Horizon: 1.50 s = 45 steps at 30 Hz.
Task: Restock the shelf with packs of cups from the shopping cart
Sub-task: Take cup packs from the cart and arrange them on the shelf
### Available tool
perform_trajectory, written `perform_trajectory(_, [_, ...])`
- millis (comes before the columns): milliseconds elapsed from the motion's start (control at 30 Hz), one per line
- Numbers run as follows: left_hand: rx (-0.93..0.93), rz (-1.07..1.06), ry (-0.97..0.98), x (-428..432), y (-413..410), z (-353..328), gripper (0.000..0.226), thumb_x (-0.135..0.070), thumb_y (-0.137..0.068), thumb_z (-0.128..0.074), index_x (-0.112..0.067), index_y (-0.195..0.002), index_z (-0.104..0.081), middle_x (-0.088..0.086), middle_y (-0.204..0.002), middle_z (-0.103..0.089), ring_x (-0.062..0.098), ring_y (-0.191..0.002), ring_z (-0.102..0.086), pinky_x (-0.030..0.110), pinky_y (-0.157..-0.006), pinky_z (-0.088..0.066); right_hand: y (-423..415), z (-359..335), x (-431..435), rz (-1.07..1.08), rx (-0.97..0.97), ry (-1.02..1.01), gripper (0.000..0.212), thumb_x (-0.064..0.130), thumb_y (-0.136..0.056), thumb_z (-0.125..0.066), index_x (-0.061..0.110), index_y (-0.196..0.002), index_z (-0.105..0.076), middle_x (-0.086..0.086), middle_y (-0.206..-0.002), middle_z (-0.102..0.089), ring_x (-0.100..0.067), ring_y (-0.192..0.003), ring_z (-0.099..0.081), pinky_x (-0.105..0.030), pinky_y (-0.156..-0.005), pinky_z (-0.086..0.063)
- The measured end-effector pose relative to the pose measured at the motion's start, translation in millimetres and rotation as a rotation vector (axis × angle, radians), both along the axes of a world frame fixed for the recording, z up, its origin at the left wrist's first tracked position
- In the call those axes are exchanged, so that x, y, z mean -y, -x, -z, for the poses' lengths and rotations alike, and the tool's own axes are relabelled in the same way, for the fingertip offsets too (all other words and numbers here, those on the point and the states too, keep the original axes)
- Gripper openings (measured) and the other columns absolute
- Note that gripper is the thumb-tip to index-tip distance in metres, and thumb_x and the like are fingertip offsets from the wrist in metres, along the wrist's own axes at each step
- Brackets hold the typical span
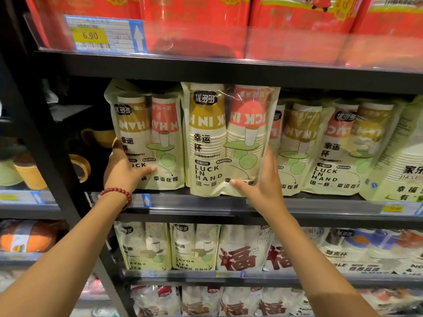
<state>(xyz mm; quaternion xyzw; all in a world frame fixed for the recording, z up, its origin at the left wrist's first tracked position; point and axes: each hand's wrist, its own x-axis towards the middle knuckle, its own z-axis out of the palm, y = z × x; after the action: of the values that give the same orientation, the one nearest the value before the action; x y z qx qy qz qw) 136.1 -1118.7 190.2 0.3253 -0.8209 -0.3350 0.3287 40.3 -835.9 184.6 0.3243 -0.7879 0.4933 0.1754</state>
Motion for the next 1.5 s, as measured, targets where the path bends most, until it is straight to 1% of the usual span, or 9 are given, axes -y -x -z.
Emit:
perform_trajectory(67, [-0.009,-0.013,-0.009,1.4,4.0,1.3,0.080,-0.032,-0.063,-0.086,-0.007,-0.122,-0.038,0.013,-0.125,-0.054,0.033,-0.113,-0.053,0.044,-0.092,-0.045,0.1,2.1,3.9,0.017,-0.001,-0.008,0.104,0.026,-0.069,-0.083,0.012,-0.149,-0.018,-0.003,-0.146,-0.034,-0.013,-0.134,-0.034,-0.033,-0.111,-0.033])
perform_trajectory(167, [0.003,0.008,-0.019,8.9,7.1,2.2,0.080,-0.038,-0.059,-0.087,-0.010,-0.117,-0.041,0.011,-0.120,-0.057,0.031,-0.108,-0.057,0.042,-0.089,-0.048,2.9,6.3,6.6,0.022,0.005,-0.001,0.104,0.027,-0.071,-0.082,0.009,-0.149,-0.016,-0.006,-0.148,-0.033,-0.018,-0.138,-0.031,-0.040,-0.112,-0.032])
perform_trajectory(333, [0.020,0.014,-0.018,12.1,4.5,0.6,0.091,-0.043,-0.052,-0.089,-0.018,-0.124,-0.040,0.007,-0.123,-0.058,0.027,-0.111,-0.058,0.046,-0.095,-0.049,0.8,12.3,4.5,0.028,0.044,0.003,0.108,0.028,-0.072,-0.080,0.011,-0.152,-0.008,-0.005,-0.152,-0.027,-0.014,-0.141,-0.026,-0.022,-0.114,-0.022])
perform_trajectory(500, [0.015,0.022,0.003,-6.1,-6.7,-7.5,0.101,-0.028,-0.067,-0.085,-0.004,-0.142,-0.022,0.017,-0.138,-0.042,0.035,-0.125,-0.046,0.045,-0.103,-0.041,5.4,5.7,-4.2,-0.019,0.043,-0.071,0.110,0.037,-0.070,-0.080,0.016,-0.151,-0.008,-0.002,-0.154,-0.027,-0.016,-0.141,-0.028,-0.044,-0.114,-0.030])
perform_trajectory(700, [-0.348,0.183,0.368,-50.7,-30.8,-22.2,0.055,-0.034,-0.082,-0.069,-0.009,-0.127,-0.051,0.005,-0.123,-0.053,0.019,-0.117,-0.050,0.038,-0.101,-0.045,2.2,-2.7,-12.8,-0.067,0.068,-0.082,0.108,0.030,-0.069,-0.082,0.020,-0.150,-0.011,0.004,-0.149,-0.037,-0.012,-0.135,-0.037,-0.039,-0.111,-0.034])
perform_trajectory(900, [-0.025,0.558,0.172,-99.9,-13.1,-41.5,0.100,-0.053,-0.047,-0.084,-0.021,-0.133,-0.045,-0.008,-0.128,-0.055,0.009,-0.113,-0.054,0.032,-0.096,-0.047,1.2,-6.9,-18.6,-0.039,0.018,-0.157,0.108,0.031,-0.067,-0.084,0.021,-0.149,-0.014,0.002,-0.143,-0.032,-0.013,-0.132,-0.031,-0.035,-0.110,-0.030])
perform_trajectory(1200, [-0.175,0.567,0.149,-90.2,6.8,-35.2,0.086,-0.037,-0.051,-0.089,-0.028,-0.126,-0.047,-0.011,-0.119,-0.056,0.006,-0.105,-0.055,0.031,-0.078,-0.057,5.7,-8.8,-20.9,-0.025,0.006,-0.134,0.110,0.019,-0.063,-0.087,0.024,-0.150,-0.019,0.007,-0.146,-0.042,-0.010,-0.131,-0.041,-0.030,-0.107,-0.037])
perform_trajectory(1333, [-0.203,0.584,0.200,-81.6,13.0,-37.5,0.086,-0.032,-0.057,-0.087,-0.022,-0.133,-0.047,-0.004,-0.123,-0.053,-0.006,-0.104,-0.048,0.004,-0.072,-0.048,4.7,-5.4,-16.1,-0.012,-0.006,-0.097,0.108,0.026,-0.066,-0.086,0.020,-0.150,-0.019,0.006,-0.148,-0.040,-0.011,-0.134,-0.039,-0.031,-0.108,-0.036])
perform_trajectory(1500, [-0.201,0.627,0.287,-78.3,13.8,-19.1,0.094,-0.032,-0.060,-0.085,-0.017,-0.140,-0.039,-0.001,-0.127,-0.050,-0.021,-0.109,-0.038,-0.005,-0.082,-0.034,2.8,12.4,-14.7,0.006,0.017,-0.105,0.106,0.026,-0.071,-0.082,0.012,-0.151,-0.015,0.000,-0.150,-0.035,-0.013,-0.137,-0.033,-0.038,-0.112,-0.034])
